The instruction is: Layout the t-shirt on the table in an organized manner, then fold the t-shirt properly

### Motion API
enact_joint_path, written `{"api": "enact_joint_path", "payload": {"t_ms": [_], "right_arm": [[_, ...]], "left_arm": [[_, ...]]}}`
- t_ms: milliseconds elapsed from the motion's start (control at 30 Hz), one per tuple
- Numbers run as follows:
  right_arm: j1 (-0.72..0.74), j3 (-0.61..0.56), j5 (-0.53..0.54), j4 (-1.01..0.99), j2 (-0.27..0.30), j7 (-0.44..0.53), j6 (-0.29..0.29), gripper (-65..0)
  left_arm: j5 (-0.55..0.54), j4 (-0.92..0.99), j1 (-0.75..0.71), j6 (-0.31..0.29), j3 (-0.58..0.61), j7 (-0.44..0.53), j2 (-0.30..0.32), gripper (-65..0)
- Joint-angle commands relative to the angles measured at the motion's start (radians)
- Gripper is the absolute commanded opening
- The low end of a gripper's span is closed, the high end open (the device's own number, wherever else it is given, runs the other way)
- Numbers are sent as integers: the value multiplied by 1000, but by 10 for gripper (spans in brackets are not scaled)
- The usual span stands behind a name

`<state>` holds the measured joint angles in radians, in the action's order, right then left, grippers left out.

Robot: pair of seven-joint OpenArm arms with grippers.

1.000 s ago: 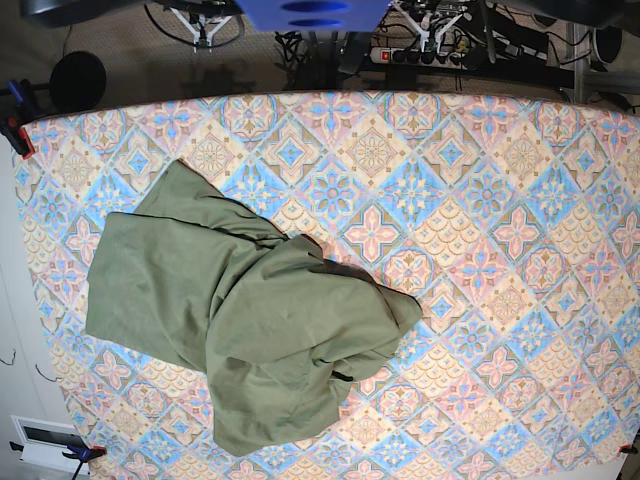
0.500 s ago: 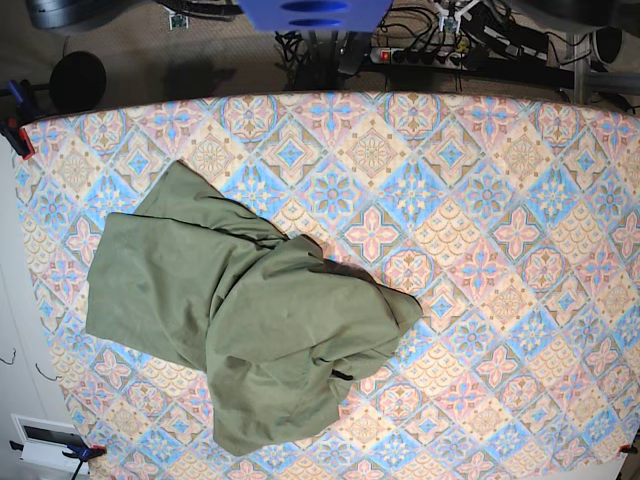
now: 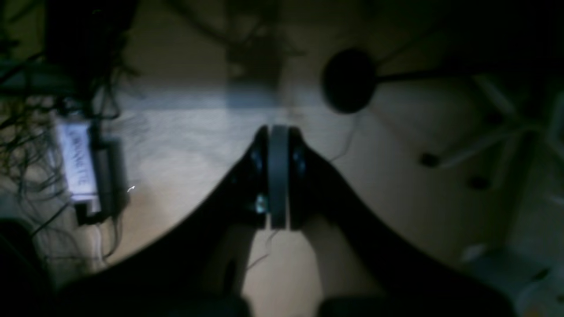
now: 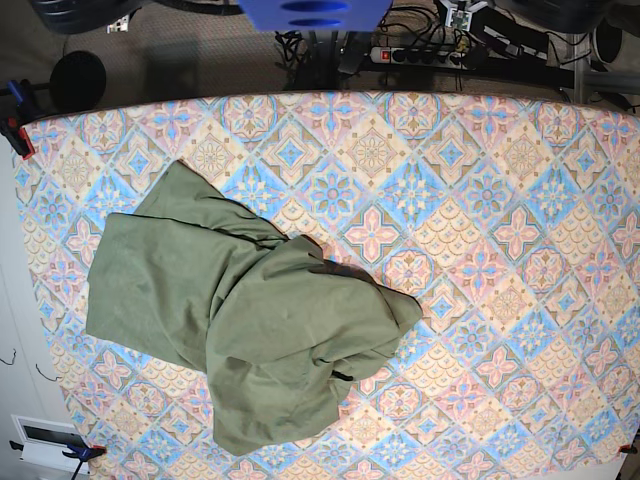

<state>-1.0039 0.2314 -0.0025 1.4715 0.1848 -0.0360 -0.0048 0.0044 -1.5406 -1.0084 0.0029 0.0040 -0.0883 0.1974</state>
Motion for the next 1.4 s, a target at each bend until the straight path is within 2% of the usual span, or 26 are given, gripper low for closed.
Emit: {"api": "enact_joint_path", "payload": {"t_ms": [0, 233, 333, 400, 500, 700, 833, 1133, 1267, 1367], "right_arm": [[-31, 26, 3, 68, 8, -5, -2, -650], [-99, 75, 3, 390, 8, -157, -2, -650], [-99, 73, 3, 470, 8, -180, -2, -650], [-106, 73, 2, 489, 8, -180, -2, -650], [-103, 67, 0, 510, 14, -175, -2, -650], [63, 21, -4, 519, 14, -181, 1, -650], [198, -48, -4, 516, 15, -189, 2, -650], [532, -258, -4, 515, 46, -442, 2, -650], [675, -341, -3, 489, 46, -499, 2, -648], [778, -396, -3, 459, 46, -506, 2, -604]], "left_arm": [[6, -57, -40, -1, 0, 20, 1, -650], [1, -308, -123, -1, -2, 18, 1, -650], [-2, -384, -132, -1, -3, 17, 1, -650], [-2, -432, -132, -1, -2, -23, 1, -650], [-8, -515, -105, -1, 1, -155, 15, -650], [-129, -535, 10, -1, 11, -275, 18, -650], [-206, -536, 76, -1, 12, -301, 18, -649], [-240, -536, 227, 1, 12, -304, 18, -649], [-248, -536, 308, 1, 12, -436, 12, -649], [-306, -536, 348, 1, 11, -503, 12, -649]]}}
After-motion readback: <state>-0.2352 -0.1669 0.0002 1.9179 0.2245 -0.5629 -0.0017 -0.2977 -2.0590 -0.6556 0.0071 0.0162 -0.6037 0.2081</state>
